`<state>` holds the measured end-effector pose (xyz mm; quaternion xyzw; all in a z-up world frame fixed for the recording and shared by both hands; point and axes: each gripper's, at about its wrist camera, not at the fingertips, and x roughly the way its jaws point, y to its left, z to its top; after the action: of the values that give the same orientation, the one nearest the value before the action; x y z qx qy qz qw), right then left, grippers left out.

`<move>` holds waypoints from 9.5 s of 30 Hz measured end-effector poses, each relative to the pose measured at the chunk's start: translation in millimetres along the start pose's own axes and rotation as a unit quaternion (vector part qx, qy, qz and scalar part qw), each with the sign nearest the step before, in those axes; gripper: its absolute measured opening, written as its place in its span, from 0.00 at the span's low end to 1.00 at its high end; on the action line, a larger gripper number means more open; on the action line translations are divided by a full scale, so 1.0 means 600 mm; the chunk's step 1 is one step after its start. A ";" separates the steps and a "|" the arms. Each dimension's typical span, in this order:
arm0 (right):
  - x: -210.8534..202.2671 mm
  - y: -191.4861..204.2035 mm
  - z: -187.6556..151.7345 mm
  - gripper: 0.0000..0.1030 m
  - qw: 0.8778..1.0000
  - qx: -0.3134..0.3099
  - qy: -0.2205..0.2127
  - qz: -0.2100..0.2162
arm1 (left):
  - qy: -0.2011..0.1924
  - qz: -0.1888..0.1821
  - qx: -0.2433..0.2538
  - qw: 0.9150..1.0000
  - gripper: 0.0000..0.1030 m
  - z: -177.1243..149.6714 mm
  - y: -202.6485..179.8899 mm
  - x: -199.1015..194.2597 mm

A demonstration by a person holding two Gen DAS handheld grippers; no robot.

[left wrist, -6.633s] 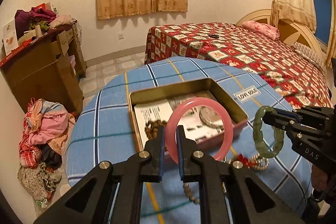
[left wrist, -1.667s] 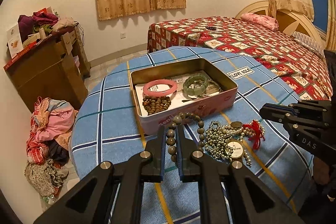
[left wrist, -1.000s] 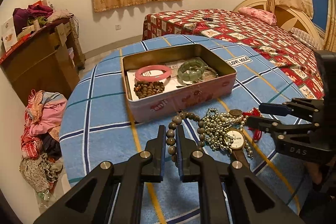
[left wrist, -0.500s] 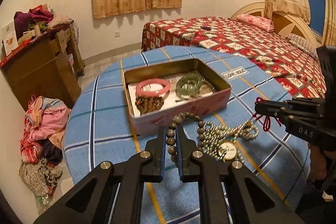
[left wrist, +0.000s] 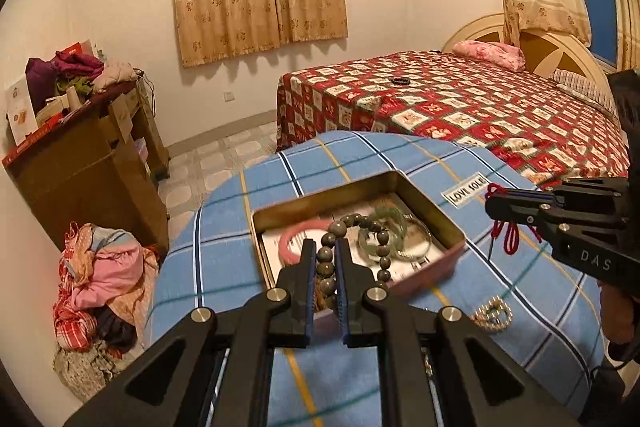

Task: Organize jewelry
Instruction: 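Carry the grey bead bracelet and red-ribboned chain over the pink tin with both grippers, then open both grippers to drop the bracelet and chain into the tin, then move the left gripper to the gold bead chain while the right moves to the pearl necklace, then grasp the gold bead chain with the left gripper while the right grasps the pearl necklace, then lift and carry the gold chain and pearl necklace over the pink tin with both grippers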

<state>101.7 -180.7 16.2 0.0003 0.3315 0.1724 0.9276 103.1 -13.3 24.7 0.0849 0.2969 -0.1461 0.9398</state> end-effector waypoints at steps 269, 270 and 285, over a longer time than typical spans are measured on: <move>0.104 -0.013 0.063 0.08 0.999 -0.019 0.025 -0.035 | 0.011 0.018 -0.049 0.999 0.04 0.055 0.038 0.110; 0.106 -0.012 0.062 0.08 0.999 -0.019 0.027 -0.035 | 0.012 0.018 -0.049 0.999 0.04 0.053 0.038 0.111; 0.122 -0.017 0.052 0.08 0.998 -0.020 0.036 -0.042 | 0.026 0.024 -0.055 0.998 0.04 0.038 0.044 0.133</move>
<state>177.2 -163.3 -5.5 -0.0383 0.3614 0.1396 0.9211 186.3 -11.7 -1.8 0.0437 0.3263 -0.1049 0.9384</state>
